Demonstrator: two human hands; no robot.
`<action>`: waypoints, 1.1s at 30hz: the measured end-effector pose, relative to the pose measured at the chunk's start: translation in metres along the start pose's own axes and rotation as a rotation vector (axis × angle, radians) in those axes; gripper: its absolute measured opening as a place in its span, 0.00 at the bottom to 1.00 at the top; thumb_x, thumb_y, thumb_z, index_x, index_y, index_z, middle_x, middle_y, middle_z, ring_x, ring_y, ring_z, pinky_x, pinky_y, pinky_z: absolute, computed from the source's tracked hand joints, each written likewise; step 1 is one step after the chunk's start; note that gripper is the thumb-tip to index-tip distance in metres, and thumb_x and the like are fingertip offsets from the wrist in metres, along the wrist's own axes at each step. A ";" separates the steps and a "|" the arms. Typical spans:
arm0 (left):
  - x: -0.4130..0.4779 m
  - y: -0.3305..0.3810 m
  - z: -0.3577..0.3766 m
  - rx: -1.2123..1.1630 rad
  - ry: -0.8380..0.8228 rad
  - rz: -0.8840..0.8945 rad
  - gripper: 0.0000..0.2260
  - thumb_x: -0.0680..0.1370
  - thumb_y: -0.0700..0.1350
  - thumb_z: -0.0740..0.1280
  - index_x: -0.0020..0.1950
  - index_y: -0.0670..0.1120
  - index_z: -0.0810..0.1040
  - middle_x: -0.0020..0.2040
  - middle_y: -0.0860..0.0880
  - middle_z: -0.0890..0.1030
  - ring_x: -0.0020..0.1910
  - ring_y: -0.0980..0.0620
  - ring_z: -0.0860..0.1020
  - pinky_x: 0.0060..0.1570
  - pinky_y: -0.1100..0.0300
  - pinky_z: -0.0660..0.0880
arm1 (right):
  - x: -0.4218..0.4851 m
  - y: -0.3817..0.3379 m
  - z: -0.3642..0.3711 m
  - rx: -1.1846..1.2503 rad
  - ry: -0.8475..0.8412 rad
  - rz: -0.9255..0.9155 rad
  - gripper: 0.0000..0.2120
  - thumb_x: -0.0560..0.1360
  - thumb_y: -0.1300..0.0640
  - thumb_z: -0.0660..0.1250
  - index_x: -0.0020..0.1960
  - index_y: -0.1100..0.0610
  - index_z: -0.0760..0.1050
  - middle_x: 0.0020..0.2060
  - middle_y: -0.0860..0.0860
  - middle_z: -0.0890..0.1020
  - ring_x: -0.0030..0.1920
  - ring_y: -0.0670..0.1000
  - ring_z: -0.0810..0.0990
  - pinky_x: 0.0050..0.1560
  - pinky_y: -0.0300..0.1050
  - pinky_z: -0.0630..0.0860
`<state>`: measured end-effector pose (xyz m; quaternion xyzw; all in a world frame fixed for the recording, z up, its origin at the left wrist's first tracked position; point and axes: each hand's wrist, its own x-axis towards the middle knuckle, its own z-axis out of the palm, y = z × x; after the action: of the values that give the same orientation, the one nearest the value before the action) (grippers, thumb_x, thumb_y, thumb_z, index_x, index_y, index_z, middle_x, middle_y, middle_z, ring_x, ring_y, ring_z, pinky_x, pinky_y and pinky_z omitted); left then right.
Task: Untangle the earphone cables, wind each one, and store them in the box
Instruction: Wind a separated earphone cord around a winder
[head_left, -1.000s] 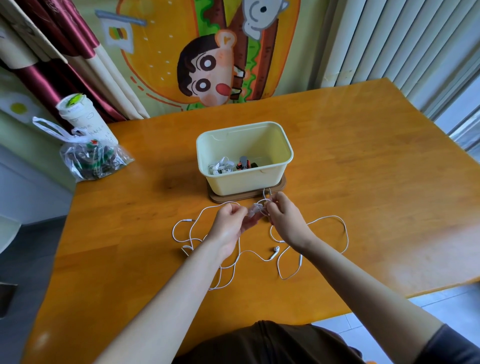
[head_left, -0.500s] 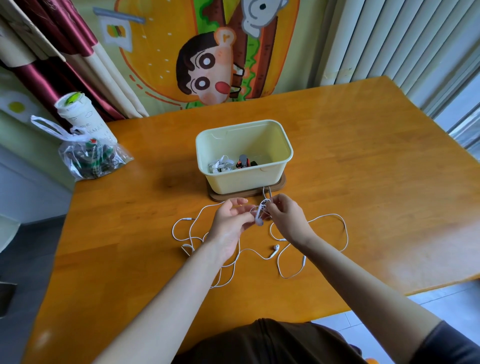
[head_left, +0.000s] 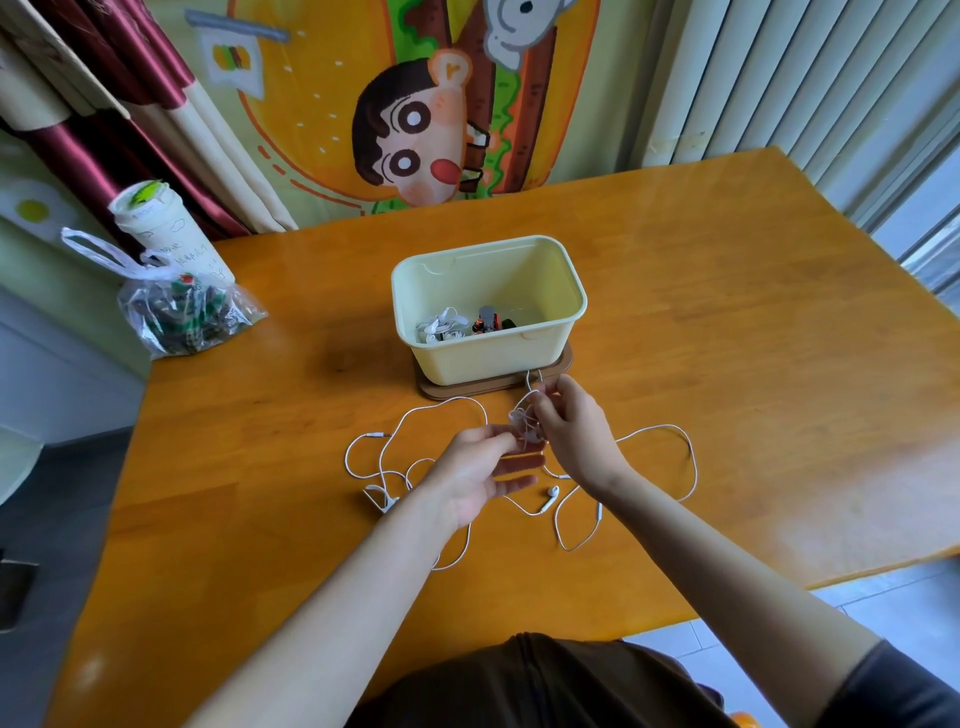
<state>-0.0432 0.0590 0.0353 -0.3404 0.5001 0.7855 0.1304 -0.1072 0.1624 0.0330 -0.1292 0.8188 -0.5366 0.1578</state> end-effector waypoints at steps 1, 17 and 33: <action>0.000 0.001 0.000 -0.052 0.011 0.002 0.06 0.79 0.33 0.61 0.50 0.40 0.76 0.42 0.44 0.82 0.43 0.47 0.81 0.44 0.52 0.78 | 0.000 0.001 -0.001 -0.004 0.002 0.001 0.05 0.80 0.58 0.58 0.47 0.57 0.70 0.35 0.46 0.78 0.36 0.44 0.76 0.39 0.38 0.72; -0.001 0.013 -0.015 -0.168 -0.011 0.189 0.10 0.77 0.31 0.59 0.47 0.44 0.75 0.39 0.48 0.79 0.39 0.51 0.78 0.43 0.57 0.74 | 0.001 0.004 -0.004 0.016 -0.027 -0.013 0.06 0.80 0.59 0.60 0.44 0.56 0.72 0.31 0.44 0.77 0.28 0.35 0.74 0.31 0.29 0.68; 0.006 0.011 -0.020 0.493 0.206 0.517 0.04 0.78 0.46 0.68 0.47 0.46 0.80 0.40 0.52 0.82 0.40 0.61 0.79 0.39 0.71 0.73 | -0.003 0.004 -0.005 -0.213 -0.332 -0.135 0.13 0.81 0.56 0.58 0.47 0.62 0.78 0.35 0.44 0.78 0.35 0.41 0.75 0.37 0.33 0.69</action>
<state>-0.0458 0.0356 0.0336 -0.2382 0.7542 0.6102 -0.0453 -0.1065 0.1693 0.0318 -0.2864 0.8232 -0.4276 0.2398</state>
